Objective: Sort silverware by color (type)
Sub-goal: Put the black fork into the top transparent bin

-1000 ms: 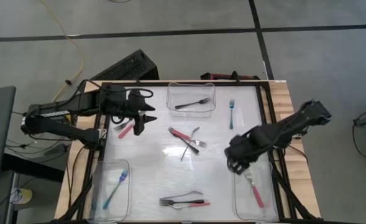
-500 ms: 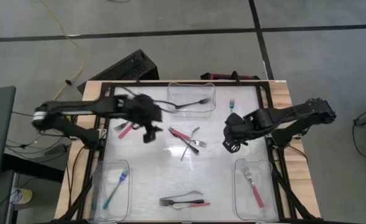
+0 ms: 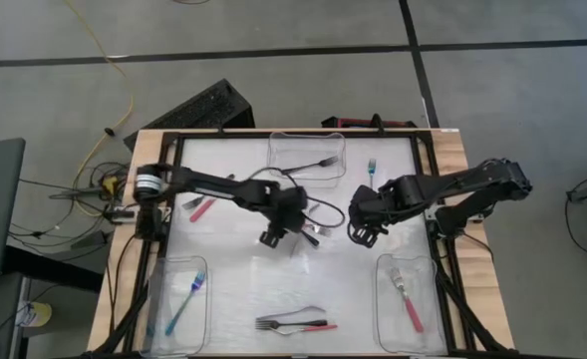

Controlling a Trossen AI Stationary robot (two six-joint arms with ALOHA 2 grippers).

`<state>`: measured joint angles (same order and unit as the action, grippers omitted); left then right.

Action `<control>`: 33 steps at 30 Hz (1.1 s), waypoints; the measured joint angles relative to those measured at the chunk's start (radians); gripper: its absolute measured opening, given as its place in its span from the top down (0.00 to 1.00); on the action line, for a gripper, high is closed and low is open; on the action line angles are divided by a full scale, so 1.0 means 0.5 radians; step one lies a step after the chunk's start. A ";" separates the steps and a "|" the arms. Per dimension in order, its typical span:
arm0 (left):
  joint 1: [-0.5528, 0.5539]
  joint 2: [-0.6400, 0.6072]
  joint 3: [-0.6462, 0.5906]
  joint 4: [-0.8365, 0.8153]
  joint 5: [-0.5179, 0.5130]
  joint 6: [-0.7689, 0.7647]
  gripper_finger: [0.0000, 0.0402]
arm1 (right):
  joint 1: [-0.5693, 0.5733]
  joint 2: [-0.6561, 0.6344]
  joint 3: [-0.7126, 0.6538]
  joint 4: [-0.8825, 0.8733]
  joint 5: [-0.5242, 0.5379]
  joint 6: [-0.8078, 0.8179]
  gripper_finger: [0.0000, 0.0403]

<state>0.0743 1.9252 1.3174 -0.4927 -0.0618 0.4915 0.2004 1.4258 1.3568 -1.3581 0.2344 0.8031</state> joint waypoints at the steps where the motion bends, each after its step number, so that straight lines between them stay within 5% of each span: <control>1: -0.014 0.047 0.035 0.000 0.008 0.018 0.54 | 0.004 0.006 -0.002 -0.001 0.000 0.000 0.55; 13: -0.081 0.337 0.271 0.030 -0.022 0.104 0.56 | 0.006 0.006 -0.001 0.001 0.002 -0.003 0.55; 17: -0.079 0.337 0.272 -0.017 0.057 0.075 0.66 | 0.006 0.006 -0.001 -0.001 0.004 -0.007 0.55; 23: -0.071 0.340 0.270 -0.165 0.116 0.040 0.95 | 0.006 0.006 -0.001 0.002 0.028 -0.007 0.55; 33: -0.011 0.065 0.377 -0.378 0.086 -0.065 0.97 | -0.001 0.006 -0.001 0.009 0.115 -0.003 0.55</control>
<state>0.0688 1.9578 1.5060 -0.6816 -0.0189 0.4587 0.2000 1.4288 1.3563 -1.3534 0.2920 0.8014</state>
